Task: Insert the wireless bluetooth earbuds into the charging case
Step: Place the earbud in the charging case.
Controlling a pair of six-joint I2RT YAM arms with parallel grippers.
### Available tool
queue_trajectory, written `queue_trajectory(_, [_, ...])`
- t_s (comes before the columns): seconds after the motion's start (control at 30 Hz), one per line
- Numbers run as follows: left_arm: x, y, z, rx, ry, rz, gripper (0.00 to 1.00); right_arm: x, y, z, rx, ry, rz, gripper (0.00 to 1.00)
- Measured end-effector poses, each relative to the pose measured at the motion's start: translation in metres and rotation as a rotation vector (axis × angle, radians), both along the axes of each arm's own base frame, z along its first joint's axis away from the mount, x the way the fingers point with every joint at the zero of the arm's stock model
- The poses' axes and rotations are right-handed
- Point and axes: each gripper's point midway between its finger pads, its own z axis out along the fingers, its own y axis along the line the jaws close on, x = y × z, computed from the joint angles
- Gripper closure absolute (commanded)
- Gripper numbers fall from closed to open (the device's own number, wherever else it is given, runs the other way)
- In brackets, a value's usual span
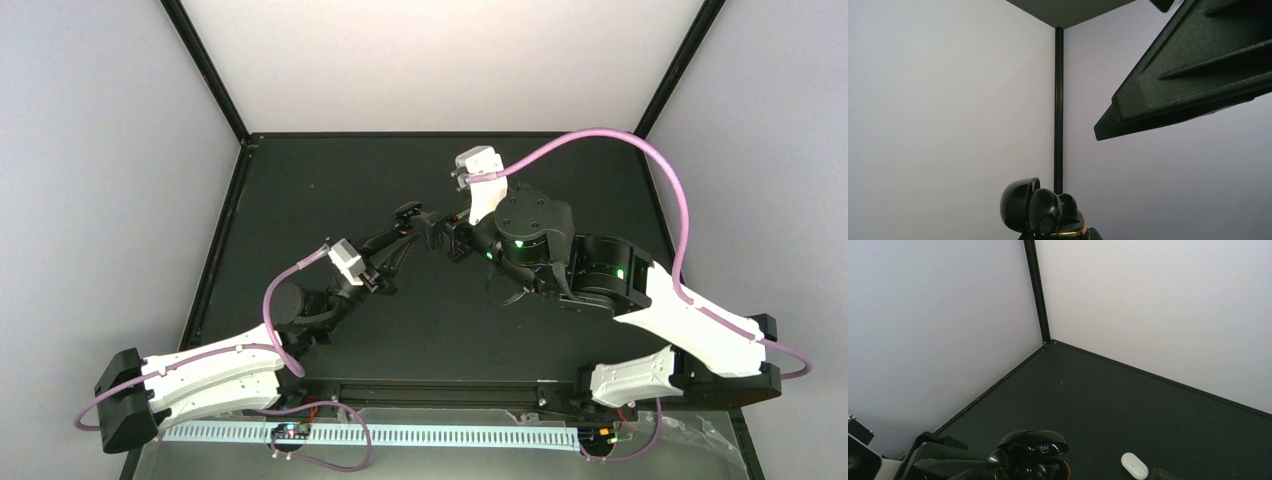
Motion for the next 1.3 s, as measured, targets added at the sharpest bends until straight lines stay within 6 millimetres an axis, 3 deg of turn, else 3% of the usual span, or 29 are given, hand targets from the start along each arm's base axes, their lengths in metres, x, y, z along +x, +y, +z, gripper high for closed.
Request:
queue_trajectory(0.97, [0.004, 0.0, -0.004, 0.027, 0.001, 0.03, 0.98, 0.015, 0.043, -0.025, -0.073, 0.053, 0.045, 0.09])
queue_trajectory(1.3, [0.003, 0.001, -0.004, 0.027, 0.001, 0.031, 0.98, 0.029, 0.041, -0.035, -0.088, 0.079, 0.003, 0.09])
